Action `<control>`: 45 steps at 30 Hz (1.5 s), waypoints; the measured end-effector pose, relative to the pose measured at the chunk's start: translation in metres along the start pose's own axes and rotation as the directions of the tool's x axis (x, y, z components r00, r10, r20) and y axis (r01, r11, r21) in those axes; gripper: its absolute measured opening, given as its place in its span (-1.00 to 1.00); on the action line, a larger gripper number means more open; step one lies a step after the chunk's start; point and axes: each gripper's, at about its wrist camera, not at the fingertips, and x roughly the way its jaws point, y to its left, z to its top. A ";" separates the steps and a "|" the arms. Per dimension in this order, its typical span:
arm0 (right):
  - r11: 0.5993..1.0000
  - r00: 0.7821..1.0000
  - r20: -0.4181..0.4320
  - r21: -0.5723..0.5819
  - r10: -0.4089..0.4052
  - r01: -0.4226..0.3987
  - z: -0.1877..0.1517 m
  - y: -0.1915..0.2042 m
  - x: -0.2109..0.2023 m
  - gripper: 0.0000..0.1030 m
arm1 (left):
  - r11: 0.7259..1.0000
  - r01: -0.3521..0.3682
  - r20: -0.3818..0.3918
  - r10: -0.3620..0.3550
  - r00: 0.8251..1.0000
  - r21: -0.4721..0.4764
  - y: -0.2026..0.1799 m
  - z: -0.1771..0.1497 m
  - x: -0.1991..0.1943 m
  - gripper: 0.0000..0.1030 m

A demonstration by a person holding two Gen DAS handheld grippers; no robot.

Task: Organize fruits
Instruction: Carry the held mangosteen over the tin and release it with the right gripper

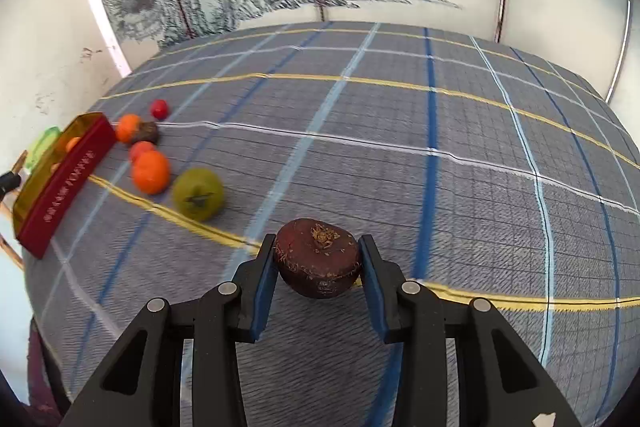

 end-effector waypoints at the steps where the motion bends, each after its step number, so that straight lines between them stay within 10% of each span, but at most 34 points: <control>1: 1.000 1.000 0.006 -0.002 0.011 -0.011 0.001 0.004 -0.004 -0.29 | 1.000 0.006 -0.001 -0.006 1.000 0.001 -0.001 -0.003 -0.003 0.15; 12: 0.960 0.974 0.023 -0.176 0.225 -0.218 0.027 0.111 -0.032 -0.29 | 0.989 -0.002 0.020 0.005 1.000 -0.147 0.037 -0.017 -0.031 0.20; 25: 0.808 0.879 -0.107 -0.354 0.465 -0.470 0.064 0.269 0.001 -0.29 | 0.970 -0.107 -0.023 0.104 0.994 -0.220 0.075 -0.040 -0.035 0.20; 45: 0.747 0.839 -0.356 -0.397 0.411 -0.534 0.071 0.394 0.096 -0.29 | 0.970 -0.174 -0.033 0.170 0.985 -0.170 0.083 -0.051 -0.028 0.24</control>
